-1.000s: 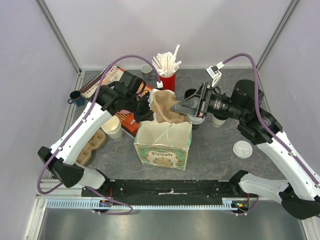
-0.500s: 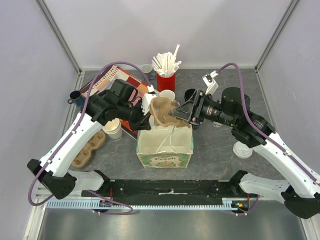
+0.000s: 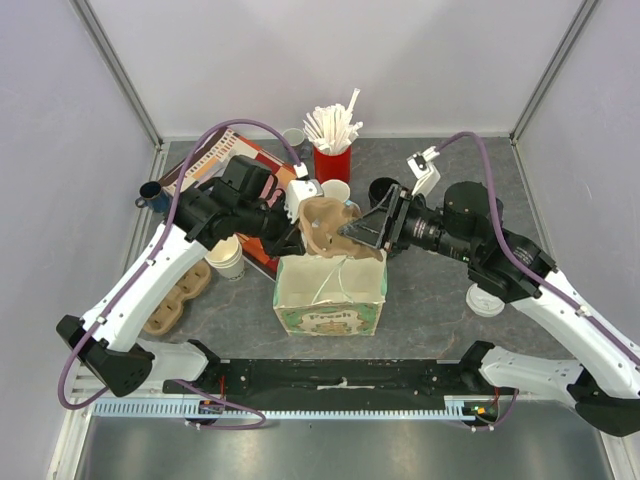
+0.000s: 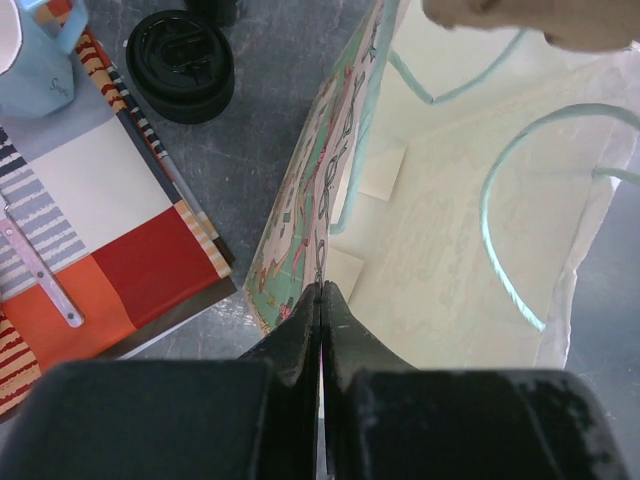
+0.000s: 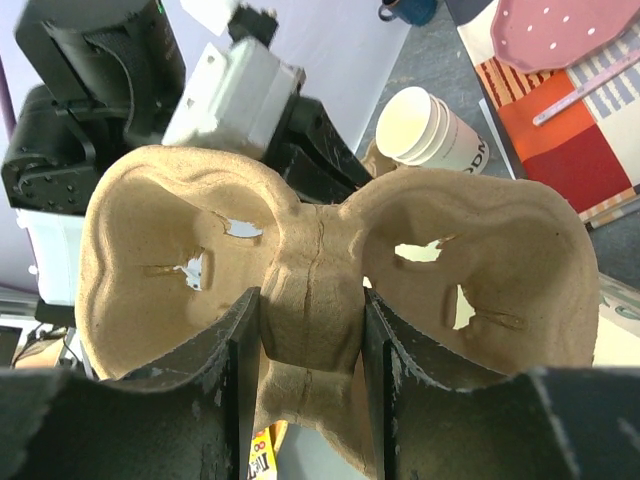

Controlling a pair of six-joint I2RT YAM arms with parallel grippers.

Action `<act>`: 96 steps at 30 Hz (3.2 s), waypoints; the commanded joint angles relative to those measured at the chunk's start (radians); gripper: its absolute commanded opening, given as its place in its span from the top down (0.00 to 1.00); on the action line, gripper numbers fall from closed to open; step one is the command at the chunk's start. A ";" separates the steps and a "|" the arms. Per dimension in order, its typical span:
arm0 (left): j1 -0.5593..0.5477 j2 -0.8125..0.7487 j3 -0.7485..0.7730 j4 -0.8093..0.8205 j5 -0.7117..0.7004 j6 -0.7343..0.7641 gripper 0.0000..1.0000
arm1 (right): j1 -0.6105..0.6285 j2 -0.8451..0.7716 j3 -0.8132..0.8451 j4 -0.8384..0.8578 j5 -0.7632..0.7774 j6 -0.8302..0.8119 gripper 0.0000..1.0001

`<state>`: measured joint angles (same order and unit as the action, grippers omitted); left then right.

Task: Pack the takeout coffee

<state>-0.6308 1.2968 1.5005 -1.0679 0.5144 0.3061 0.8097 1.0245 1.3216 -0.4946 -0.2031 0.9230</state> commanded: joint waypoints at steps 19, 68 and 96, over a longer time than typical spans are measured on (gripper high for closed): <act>-0.004 0.018 0.084 0.004 -0.065 -0.007 0.98 | 0.052 0.015 -0.019 -0.041 0.062 -0.151 1.00; 0.008 -0.037 0.001 0.057 0.070 -0.105 0.98 | 0.147 0.042 0.061 -0.145 0.266 -0.208 1.00; 0.046 -0.011 -0.003 0.123 0.110 -0.156 0.98 | 0.353 0.364 0.212 -0.495 0.590 -0.140 1.00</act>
<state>-0.5816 1.2980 1.4853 -1.0004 0.5789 0.1413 1.1439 1.3304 1.5085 -0.9600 0.3832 0.8528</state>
